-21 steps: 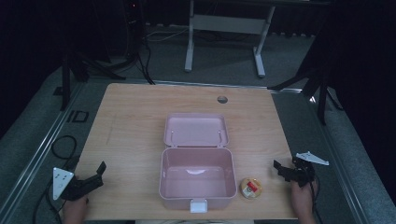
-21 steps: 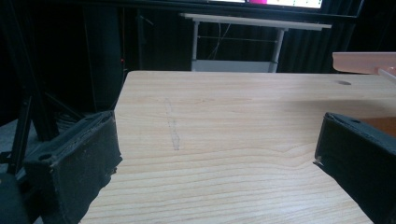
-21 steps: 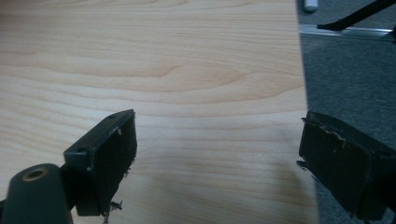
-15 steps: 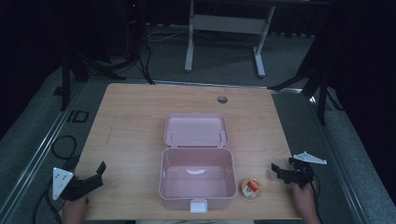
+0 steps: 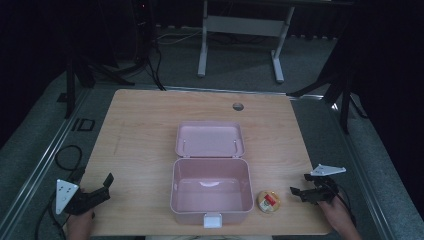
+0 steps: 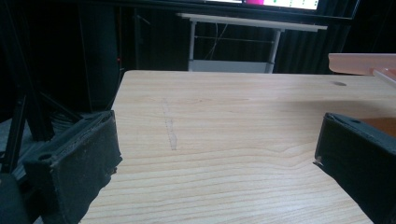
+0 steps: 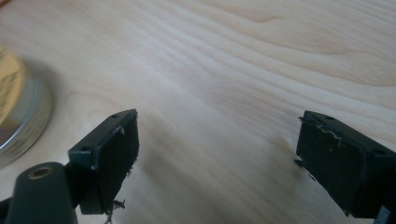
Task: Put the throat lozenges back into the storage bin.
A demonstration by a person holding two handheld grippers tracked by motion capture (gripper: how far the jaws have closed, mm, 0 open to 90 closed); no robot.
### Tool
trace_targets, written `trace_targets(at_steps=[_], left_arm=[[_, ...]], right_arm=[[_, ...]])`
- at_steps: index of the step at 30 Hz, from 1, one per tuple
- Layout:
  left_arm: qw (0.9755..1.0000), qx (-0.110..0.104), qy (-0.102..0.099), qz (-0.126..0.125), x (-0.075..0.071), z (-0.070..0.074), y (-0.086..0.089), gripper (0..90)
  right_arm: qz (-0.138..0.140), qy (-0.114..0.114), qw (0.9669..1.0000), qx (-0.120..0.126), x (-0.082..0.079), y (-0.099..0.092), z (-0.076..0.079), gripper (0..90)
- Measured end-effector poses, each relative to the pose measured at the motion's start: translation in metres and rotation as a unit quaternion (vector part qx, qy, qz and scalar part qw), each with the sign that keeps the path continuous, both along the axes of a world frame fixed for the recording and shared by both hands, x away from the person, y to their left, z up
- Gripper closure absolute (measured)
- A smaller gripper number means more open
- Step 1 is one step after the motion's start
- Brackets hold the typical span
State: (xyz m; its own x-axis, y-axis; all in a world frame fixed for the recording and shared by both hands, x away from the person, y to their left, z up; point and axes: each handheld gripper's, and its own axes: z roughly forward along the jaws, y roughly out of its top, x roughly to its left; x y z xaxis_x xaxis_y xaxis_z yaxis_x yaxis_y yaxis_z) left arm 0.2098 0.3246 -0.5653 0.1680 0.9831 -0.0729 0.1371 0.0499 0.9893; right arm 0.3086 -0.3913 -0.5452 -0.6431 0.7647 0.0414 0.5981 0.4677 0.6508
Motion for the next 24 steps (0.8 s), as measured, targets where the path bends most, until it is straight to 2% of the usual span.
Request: trace_targets(at_steps=[1,3,7,10,13,16,21,24], left_arm=[[1.0000,0.000,0.000,0.000,0.000,0.000,0.000,0.3],[1.0000,0.000,0.001,-0.001,0.000,0.000,0.000,0.3],[1.0000,-0.001,0.000,-0.001,0.000,0.000,0.000,0.3],[1.0000,-0.001,0.000,-0.002,0.000,0.000,0.000,0.3],[1.0000,-0.001,0.000,-0.002,0.000,0.000,0.000,0.3],[1.0000,0.000,0.000,-0.002,0.000,0.000,0.000,0.3],[1.0000,-0.001,0.000,-0.003,0.000,0.000,0.000,0.3],[1.0000,0.001,0.000,-0.002,0.000,0.000,0.000,0.3]], right_arm=[[0.006,-0.001,0.9999,-0.009,0.000,0.001,0.002,12.8],[0.026,0.012,0.9993,-0.024,0.000,0.003,0.006,12.9],[0.060,0.030,0.9959,-0.060,0.001,0.008,0.014,13.2],[0.089,0.050,0.9910,-0.087,0.001,0.013,0.018,13.5],[0.113,0.074,0.9842,-0.115,0.003,0.018,0.021,13.5],[0.136,0.088,0.9759,-0.146,0.004,0.023,0.025,13.8],[0.170,0.104,0.9593,-0.200,0.006,0.036,0.034,13.9],[0.196,0.119,0.9436,-0.239,0.008,0.045,0.038,14.3]])
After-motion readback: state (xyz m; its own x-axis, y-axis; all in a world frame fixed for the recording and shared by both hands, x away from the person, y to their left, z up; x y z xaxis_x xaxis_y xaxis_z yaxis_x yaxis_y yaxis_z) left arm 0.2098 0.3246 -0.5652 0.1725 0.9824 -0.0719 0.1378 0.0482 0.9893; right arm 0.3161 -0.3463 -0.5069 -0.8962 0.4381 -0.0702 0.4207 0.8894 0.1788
